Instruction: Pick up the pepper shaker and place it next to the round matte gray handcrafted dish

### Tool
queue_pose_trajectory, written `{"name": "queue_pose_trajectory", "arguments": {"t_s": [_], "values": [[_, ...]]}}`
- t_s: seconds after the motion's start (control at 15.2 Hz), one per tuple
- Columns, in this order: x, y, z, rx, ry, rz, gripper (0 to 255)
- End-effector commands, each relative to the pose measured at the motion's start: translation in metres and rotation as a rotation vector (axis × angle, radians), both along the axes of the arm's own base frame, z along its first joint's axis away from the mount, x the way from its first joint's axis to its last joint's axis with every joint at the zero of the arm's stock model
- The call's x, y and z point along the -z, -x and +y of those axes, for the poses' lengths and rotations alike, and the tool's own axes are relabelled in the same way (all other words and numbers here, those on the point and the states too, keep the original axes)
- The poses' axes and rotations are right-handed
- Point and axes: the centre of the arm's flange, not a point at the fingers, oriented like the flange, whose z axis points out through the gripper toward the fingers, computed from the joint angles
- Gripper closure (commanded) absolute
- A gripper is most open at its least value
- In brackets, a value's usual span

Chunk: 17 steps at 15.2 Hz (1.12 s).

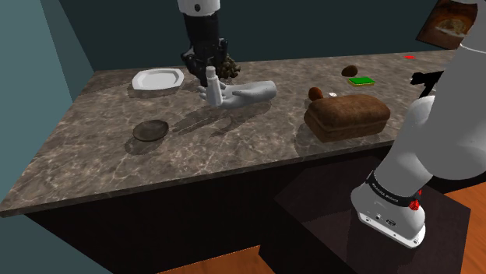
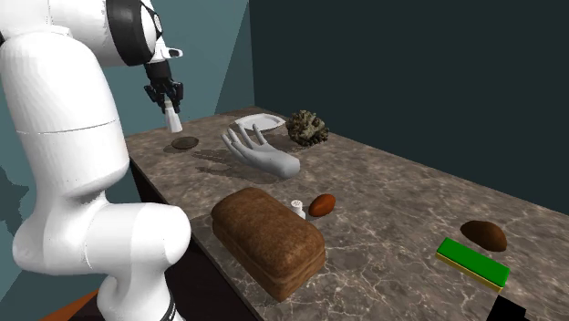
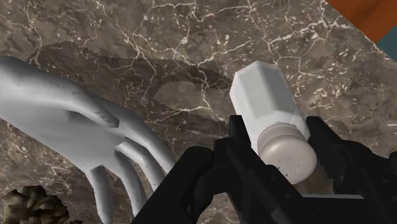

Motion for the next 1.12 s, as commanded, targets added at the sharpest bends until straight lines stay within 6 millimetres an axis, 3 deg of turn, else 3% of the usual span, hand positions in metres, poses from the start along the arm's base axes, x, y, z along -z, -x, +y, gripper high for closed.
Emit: {"name": "queue_pose_trajectory", "arguments": {"t_s": [0.0, 0.59, 1.06], "values": [[0.001, 0.005, 0.028, 0.001, -0.001, 0.000, 255], [0.001, 0.014, 0.148, 0.001, -0.001, 0.000, 255], [0.038, 0.014, 0.148, 0.001, -0.001, 0.000, 255]]}}
